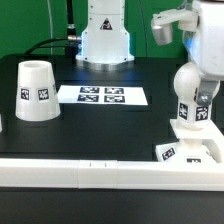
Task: Assemble lamp
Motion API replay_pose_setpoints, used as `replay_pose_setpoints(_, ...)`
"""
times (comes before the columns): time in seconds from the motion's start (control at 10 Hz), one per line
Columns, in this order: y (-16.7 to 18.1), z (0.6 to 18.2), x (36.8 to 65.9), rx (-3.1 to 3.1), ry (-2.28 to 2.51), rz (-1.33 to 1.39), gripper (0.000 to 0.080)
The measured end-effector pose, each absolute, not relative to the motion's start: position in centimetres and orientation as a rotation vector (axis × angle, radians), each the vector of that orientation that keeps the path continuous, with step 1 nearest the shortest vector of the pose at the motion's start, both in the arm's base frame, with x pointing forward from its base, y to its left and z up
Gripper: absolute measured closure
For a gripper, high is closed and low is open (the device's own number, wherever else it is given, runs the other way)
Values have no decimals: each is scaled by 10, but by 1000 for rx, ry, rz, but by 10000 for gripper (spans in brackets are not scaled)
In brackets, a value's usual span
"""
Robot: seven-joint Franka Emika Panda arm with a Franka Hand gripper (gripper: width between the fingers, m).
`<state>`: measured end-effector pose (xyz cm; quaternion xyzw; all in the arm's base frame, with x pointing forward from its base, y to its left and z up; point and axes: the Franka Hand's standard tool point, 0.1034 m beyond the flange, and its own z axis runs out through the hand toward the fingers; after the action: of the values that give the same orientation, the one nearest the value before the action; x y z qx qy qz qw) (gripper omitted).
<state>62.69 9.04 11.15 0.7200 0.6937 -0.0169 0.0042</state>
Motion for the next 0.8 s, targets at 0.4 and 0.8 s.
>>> replay_pose_setpoints(0.4,94,112,628,1873,2480,-82,101)
replay_pose_setpoints(0.8,92,111,628,1857,2491,-85,227)
